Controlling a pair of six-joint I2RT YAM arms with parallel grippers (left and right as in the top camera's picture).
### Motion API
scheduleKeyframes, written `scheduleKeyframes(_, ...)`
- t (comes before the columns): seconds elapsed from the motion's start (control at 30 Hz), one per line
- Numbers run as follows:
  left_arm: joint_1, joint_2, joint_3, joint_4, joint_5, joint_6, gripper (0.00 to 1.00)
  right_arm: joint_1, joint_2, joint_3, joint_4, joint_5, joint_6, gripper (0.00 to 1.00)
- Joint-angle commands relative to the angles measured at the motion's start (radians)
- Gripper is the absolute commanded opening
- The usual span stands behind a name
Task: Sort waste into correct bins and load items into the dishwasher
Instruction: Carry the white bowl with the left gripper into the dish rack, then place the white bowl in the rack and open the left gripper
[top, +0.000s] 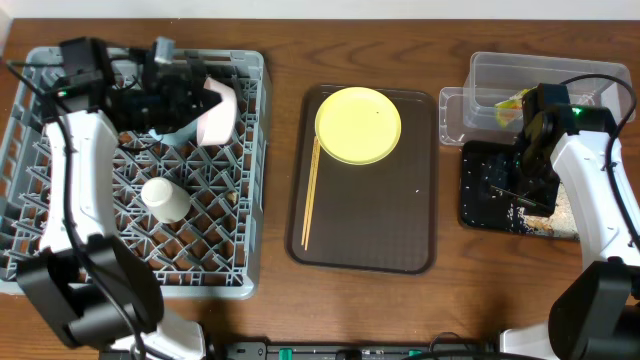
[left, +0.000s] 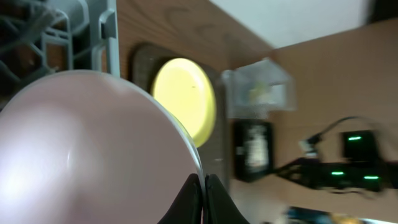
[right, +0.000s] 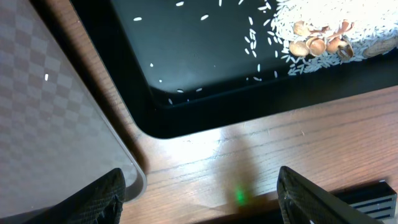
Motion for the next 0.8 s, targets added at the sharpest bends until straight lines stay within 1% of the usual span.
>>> scheduleKeyframes(0.0, 0.051, 0.068, 0.003, -0.024, 0.246, 0.014, 0.06, -0.005, -0.024, 0.01, -0.001, 0.01, -0.012, 0.76)
scheduleKeyframes(0.1, 0.079, 0.121, 0.003, -0.049, 0.294, 0.013, 0.06, -0.005, -0.024, 0.01, -0.001, 0.01, -0.012, 0.75)
scheduleKeyframes(0.3, 0.118, 0.175, 0.003, -0.102, 0.291, 0.014, 0.06, -0.005, -0.024, 0.01, -0.005, 0.01, -0.012, 0.76)
scheduleKeyframes(0.4, 0.137, 0.176, -0.002, -0.113, 0.243, 0.014, 0.06, -0.005, -0.024, 0.01, -0.005, 0.01, -0.012, 0.76)
scheduleKeyframes(0.53, 0.164, 0.176, -0.003, -0.163, 0.126, 0.018, 0.06, -0.005, -0.024, 0.01, -0.005, 0.01, -0.012, 0.75)
scheduleKeyframes(0.77, 0.191, 0.176, -0.037, -0.181, 0.115, 0.033, 0.06, -0.005, -0.024, 0.01, -0.004, 0.01, -0.012, 0.75)
